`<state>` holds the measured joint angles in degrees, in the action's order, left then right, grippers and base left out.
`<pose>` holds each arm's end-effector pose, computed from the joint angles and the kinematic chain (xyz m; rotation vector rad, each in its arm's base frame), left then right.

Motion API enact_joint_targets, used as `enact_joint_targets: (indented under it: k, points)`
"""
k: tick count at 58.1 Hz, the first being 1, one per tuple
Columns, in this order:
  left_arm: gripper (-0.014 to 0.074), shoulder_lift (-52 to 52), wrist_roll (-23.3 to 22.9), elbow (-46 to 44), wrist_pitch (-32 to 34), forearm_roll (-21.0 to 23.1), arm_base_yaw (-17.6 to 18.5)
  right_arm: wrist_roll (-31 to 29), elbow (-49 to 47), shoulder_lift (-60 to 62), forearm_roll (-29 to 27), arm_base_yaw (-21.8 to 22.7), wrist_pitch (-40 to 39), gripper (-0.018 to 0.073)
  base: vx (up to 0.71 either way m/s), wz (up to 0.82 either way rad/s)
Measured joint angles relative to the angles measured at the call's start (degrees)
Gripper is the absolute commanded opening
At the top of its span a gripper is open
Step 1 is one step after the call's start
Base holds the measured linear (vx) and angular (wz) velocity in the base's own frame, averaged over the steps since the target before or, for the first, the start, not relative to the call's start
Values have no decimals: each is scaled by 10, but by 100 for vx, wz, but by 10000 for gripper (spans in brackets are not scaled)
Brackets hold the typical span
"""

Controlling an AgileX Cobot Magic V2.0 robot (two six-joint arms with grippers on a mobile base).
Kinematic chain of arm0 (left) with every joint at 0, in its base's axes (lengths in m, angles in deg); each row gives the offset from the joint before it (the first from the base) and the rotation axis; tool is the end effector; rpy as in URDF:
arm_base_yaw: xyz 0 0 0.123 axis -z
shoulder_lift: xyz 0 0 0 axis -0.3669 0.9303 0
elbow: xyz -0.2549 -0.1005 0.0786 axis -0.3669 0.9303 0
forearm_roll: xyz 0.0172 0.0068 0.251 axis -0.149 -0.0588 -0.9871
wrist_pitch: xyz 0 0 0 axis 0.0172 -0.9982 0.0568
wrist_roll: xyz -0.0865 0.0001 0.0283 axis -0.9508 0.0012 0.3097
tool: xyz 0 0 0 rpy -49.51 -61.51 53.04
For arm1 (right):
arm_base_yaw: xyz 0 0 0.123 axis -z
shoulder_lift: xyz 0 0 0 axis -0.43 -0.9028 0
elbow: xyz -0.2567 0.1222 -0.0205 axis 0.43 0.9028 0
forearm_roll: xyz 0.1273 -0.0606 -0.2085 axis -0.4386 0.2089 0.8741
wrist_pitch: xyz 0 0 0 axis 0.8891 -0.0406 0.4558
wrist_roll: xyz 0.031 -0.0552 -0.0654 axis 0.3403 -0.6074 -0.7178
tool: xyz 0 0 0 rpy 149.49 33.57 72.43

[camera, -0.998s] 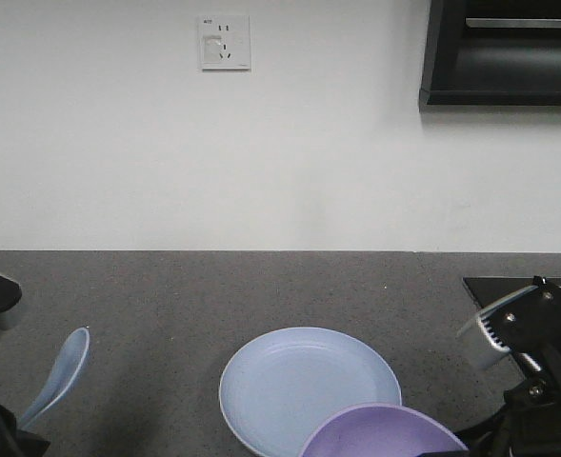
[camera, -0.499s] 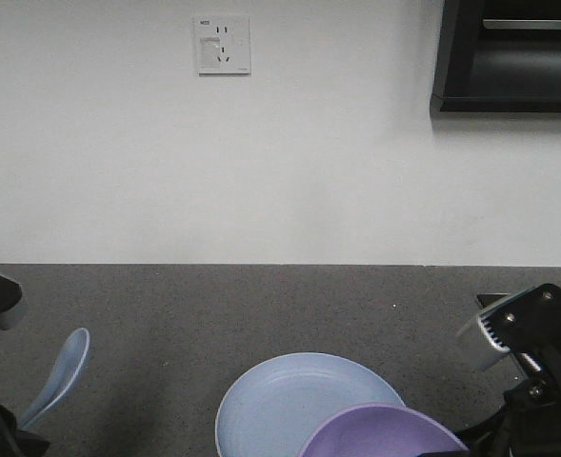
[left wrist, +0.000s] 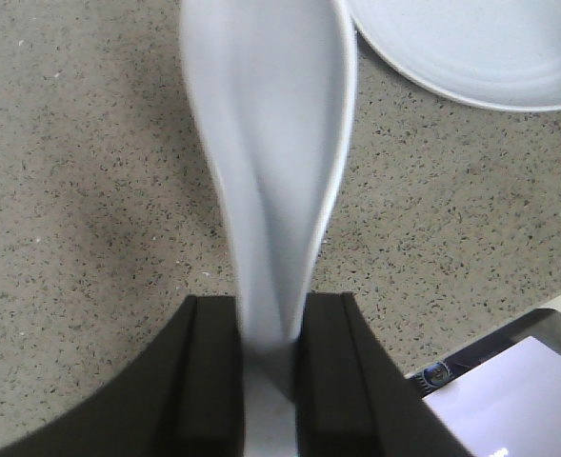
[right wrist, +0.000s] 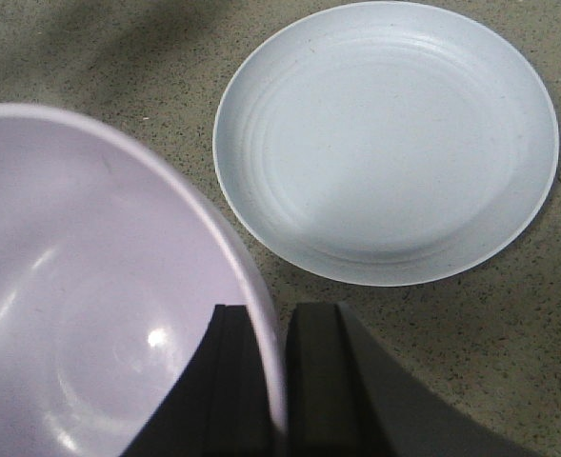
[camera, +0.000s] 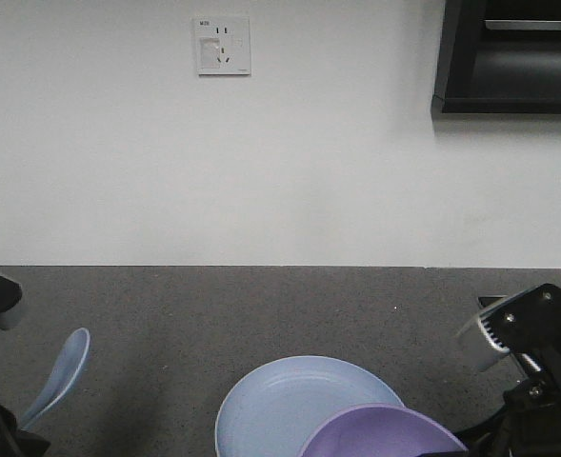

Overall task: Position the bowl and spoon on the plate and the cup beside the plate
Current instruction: 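Approach the pale blue plate, holding the bowl beside it, then lower the lavender bowl onto the plate and open the right gripper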

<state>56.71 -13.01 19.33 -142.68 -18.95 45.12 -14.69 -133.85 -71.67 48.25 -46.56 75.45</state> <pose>0.1935 -0.0873 0.3611 0.6504 2.4962 -0.1571 0.1784 0.0962 0.3501 -0.6523 2.3079 0.4812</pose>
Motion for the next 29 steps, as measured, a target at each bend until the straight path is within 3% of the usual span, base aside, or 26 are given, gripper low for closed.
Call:
enact_joint_targets:
  k: [29]
  points:
    - [146, 0, 0, 0, 0, 0, 0, -3, 0, 0, 0, 0, 0, 116, 0, 0]
